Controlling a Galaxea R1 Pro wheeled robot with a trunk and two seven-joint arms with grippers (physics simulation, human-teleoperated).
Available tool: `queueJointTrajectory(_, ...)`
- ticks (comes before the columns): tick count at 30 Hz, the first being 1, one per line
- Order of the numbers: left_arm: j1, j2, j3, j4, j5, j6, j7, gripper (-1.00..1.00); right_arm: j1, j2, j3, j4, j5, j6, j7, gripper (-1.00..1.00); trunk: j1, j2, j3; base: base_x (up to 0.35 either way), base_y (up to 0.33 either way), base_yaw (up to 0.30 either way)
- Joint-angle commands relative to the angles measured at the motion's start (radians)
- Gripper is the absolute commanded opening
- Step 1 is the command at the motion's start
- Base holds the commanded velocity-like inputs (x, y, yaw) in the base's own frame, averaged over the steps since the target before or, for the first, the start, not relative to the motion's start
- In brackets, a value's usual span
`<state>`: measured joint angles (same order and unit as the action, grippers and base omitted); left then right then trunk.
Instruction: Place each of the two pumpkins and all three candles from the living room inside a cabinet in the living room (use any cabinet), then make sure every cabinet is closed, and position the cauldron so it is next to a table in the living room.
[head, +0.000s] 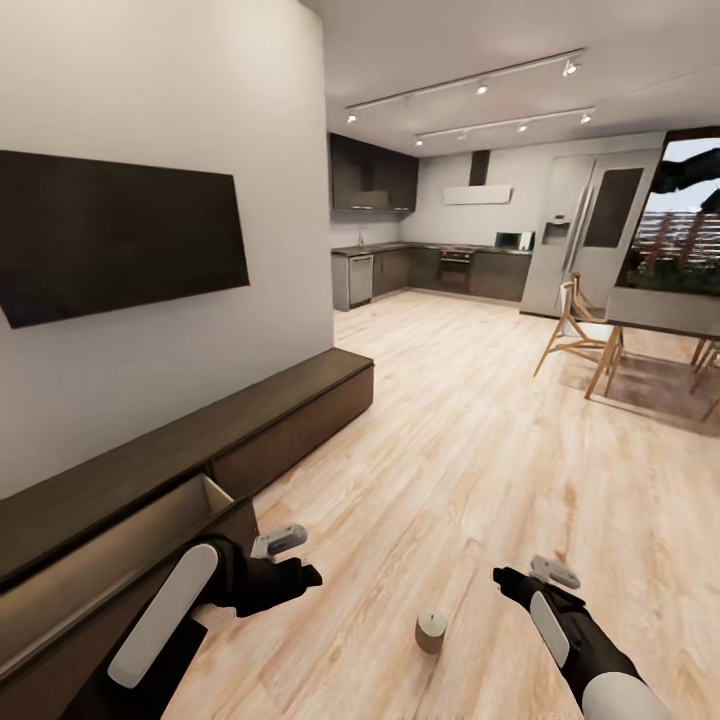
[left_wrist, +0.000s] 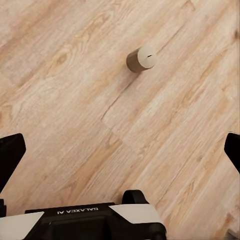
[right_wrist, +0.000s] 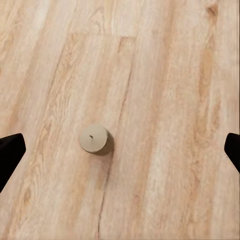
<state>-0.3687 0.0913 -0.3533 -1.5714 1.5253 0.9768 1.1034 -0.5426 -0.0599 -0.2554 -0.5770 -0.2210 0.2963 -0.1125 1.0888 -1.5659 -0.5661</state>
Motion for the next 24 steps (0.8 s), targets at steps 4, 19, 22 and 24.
queueJointTrajectory(4,-0.001,0.001,-0.001,-0.001,0.009,0.002,0.010,1.00,0.000,-0.001,0.000,-0.001,-0.011,0.004,-0.004,1.00,0.000,-0.001,-0.001,0.000,0.000,-0.290)
queueJointTrajectory(19,-0.001,0.001,0.002,-0.001,0.009,0.002,0.010,1.00,0.000,-0.001,-0.025,0.002,-0.011,0.004,-0.003,1.00,0.000,-0.001,-0.001,0.000,0.019,-0.290)
queueJointTrajectory(22,-0.001,0.001,0.005,-0.001,0.009,0.002,0.010,1.00,0.000,-0.001,-0.025,0.002,-0.011,0.004,-0.003,1.00,0.000,-0.001,-0.001,0.000,0.139,-0.291)
queueJointTrajectory(24,-0.001,0.001,0.006,-0.001,0.009,0.002,0.010,1.00,0.000,-0.001,-0.025,0.002,-0.011,0.004,-0.003,1.00,0.000,-0.001,-0.001,0.021,0.224,-0.290)
